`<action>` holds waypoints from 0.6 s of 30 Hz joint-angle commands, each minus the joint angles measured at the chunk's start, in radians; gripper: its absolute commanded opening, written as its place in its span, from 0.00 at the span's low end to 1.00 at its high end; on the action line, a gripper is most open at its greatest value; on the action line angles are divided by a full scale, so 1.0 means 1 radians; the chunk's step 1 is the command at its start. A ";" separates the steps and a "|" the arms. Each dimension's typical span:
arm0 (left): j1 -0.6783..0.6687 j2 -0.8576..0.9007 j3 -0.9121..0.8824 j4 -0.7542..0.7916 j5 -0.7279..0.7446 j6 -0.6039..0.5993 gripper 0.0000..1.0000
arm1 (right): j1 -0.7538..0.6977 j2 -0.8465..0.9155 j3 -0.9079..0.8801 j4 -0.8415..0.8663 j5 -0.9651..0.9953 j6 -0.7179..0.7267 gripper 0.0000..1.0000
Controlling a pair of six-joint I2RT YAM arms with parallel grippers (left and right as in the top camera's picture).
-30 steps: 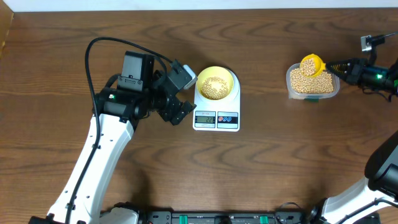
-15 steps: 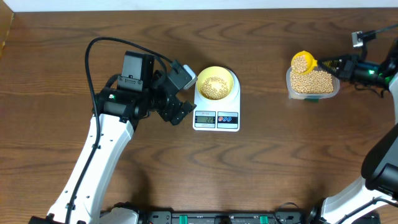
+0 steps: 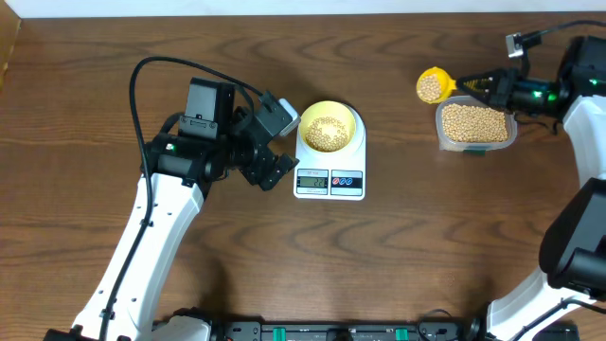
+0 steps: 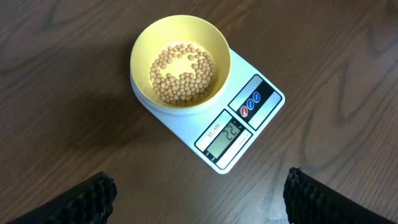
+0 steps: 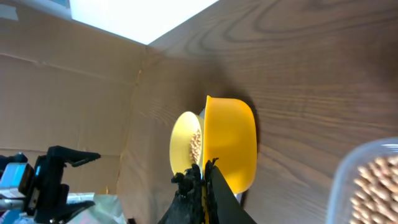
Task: Scoop item into bowl and weigh 50g on scale
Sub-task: 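Lift the filled scoop out of the tub and carry it left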
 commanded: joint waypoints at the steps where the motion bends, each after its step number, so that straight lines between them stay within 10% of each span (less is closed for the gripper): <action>1: 0.005 -0.007 -0.017 0.003 -0.006 0.010 0.88 | 0.041 0.018 -0.006 0.031 -0.034 0.093 0.01; 18: 0.005 -0.007 -0.017 0.003 -0.006 0.010 0.88 | 0.213 0.018 -0.006 0.122 -0.021 0.105 0.01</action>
